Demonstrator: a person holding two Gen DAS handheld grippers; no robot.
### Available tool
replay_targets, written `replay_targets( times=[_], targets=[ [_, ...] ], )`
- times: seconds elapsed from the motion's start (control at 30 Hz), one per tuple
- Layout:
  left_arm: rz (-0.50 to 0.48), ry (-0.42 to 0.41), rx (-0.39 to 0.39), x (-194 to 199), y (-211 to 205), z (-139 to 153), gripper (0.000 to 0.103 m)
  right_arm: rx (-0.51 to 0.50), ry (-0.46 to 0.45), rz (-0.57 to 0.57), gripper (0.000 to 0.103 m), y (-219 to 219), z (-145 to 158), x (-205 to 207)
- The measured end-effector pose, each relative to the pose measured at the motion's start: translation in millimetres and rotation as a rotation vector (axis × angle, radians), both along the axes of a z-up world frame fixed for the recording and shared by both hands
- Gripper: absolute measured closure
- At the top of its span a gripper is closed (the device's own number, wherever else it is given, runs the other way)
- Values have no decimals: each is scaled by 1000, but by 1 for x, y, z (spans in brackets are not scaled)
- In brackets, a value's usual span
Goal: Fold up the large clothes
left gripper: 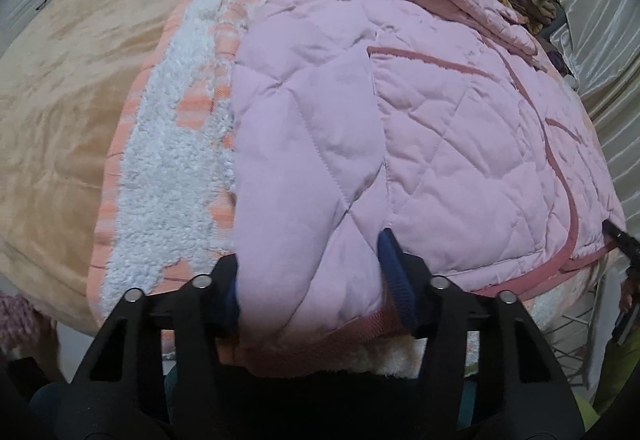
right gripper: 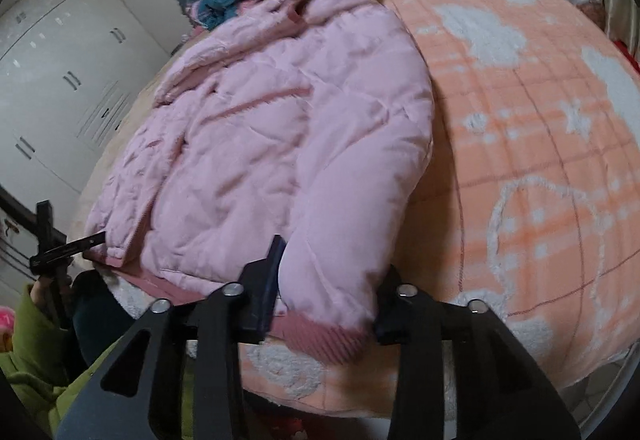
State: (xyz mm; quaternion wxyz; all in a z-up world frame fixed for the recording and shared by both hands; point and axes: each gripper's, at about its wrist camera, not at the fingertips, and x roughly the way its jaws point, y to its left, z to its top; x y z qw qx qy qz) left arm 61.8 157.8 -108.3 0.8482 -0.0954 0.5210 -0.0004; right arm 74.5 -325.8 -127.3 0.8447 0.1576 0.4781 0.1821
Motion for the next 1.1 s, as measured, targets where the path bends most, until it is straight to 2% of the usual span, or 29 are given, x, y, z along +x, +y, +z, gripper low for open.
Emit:
replay_targets(
  times=[0.03, 0.07, 0.17, 0.23, 0.33, 0.37, 0.47, 0.57, 0.7, 0.73, 0.87, 0.9, 0.93, 0.97, 1.0, 1.03, 1.1],
  targets=[
    [4, -3, 9, 0, 0, 2, 64, 2, 17, -3, 51, -1, -6, 1],
    [7, -7, 18, -2, 1, 4, 65, 9, 30, -12, 50, -3, -13, 2],
    [8, -23, 3, -7, 3, 11, 65, 62, 23, -26, 47, -9, -18, 1],
    [12, -28, -5, -8, 3, 12, 65, 60, 20, -28, 47, -7, -18, 0],
    [21, -42, -21, -14, 4, 15, 65, 43, -7, 10, 71, 1, -11, -2],
    [25, -48, -28, -15, 4, 17, 65, 39, -25, 13, 76, 2, -6, -4],
    [22, -63, -44, -22, 5, 22, 66, 76, -53, 22, 79, -1, 7, -5],
    [11, -87, -78, -28, 4, 28, 66, 152, -85, 18, 79, -4, 17, -5],
    [4, -55, -80, -26, 1, 18, 58, 77, -59, 32, 75, 3, 11, -4],
    [2, -49, -80, -25, 0, 16, 56, 65, -44, 32, 71, 4, 7, -4],
    [-7, -21, -63, -19, -6, 3, 52, 57, -7, 25, 65, 4, -6, -6],
    [-1, -17, -50, -18, -7, 1, 54, 57, -4, 25, 65, 4, -7, -6],
    [12, -10, -27, -16, -7, -2, 66, 50, -6, 31, 70, 5, -6, -6],
    [20, -9, -30, -16, -7, -4, 73, 43, -11, 37, 79, 5, -3, -6],
    [22, -15, -37, -16, -7, -2, 78, 34, -20, 44, 81, 6, 0, -6],
    [14, -35, -29, -17, -10, 4, 88, 32, -31, 53, 84, 6, 4, -6],
    [1, -64, -7, -17, -15, 14, 93, 39, -71, 66, 87, 5, 19, -8]
  ],
)
